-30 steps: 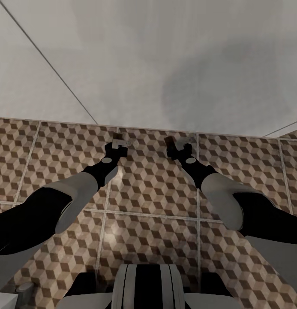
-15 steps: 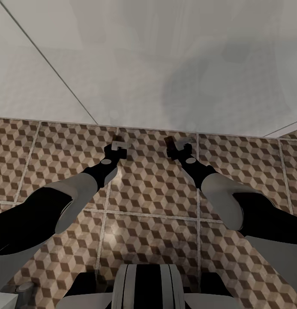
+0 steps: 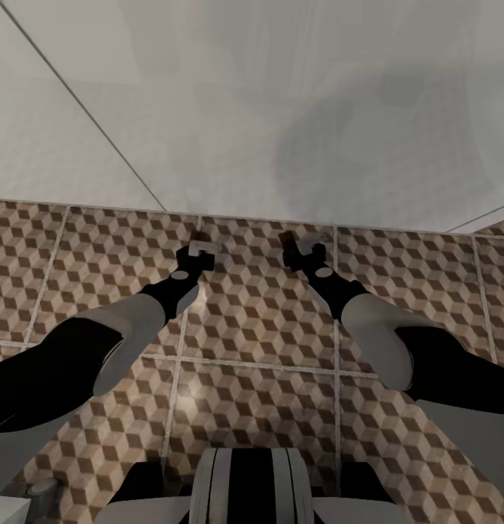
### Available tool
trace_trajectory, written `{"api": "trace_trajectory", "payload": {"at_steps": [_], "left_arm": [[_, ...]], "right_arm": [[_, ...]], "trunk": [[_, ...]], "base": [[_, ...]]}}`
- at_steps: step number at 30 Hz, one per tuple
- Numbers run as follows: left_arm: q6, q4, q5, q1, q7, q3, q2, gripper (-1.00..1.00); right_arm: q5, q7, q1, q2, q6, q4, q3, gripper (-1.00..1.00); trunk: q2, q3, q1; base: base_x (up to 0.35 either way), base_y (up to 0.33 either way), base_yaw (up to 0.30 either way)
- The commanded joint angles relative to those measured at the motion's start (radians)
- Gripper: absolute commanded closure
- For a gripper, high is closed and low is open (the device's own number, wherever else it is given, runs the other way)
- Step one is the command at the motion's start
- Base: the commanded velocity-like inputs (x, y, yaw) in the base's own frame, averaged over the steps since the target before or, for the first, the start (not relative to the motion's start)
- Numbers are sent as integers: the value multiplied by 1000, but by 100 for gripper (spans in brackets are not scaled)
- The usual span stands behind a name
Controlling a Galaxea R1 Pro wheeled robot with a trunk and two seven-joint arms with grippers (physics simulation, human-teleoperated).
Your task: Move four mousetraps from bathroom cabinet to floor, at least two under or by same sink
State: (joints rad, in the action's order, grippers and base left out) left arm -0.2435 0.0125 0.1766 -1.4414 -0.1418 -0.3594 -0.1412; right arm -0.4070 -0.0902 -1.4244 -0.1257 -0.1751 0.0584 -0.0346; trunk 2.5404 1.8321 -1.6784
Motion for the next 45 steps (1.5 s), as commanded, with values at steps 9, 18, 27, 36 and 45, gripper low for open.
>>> {"api": "trace_trajectory", "payload": {"at_steps": [9,18,27,36,45], "left_arm": [[-9,3,8,-1,-2,-9,0,-100],[-12,3,9,-1,-2,-9,-1,-100],[-14,3,9,-1,-2,-9,0,-100],[-14,4,9,-1,-3,-9,0,-100],[-14,4,9,-1,-3,-9,0,-100]], "right_arm": [[-9,-5,-1,0,-3,-2,-4,-100],[-9,-5,-1,1,-3,-2,-4,-100],[-9,-5,-1,1,-3,-7,-5,-100],[-9,-5,-1,10,-4,-8,-4,-100],[-9,-5,-1,13,-4,-8,-4,-100]], "trunk": [[0,0,0],[0,0,0],[0,0,0],[0,0,0],[0,0,0]], "base": [[0,0,0],[0,0,0],[-33,0,0],[-279,0,0],[-334,0,0]]}}
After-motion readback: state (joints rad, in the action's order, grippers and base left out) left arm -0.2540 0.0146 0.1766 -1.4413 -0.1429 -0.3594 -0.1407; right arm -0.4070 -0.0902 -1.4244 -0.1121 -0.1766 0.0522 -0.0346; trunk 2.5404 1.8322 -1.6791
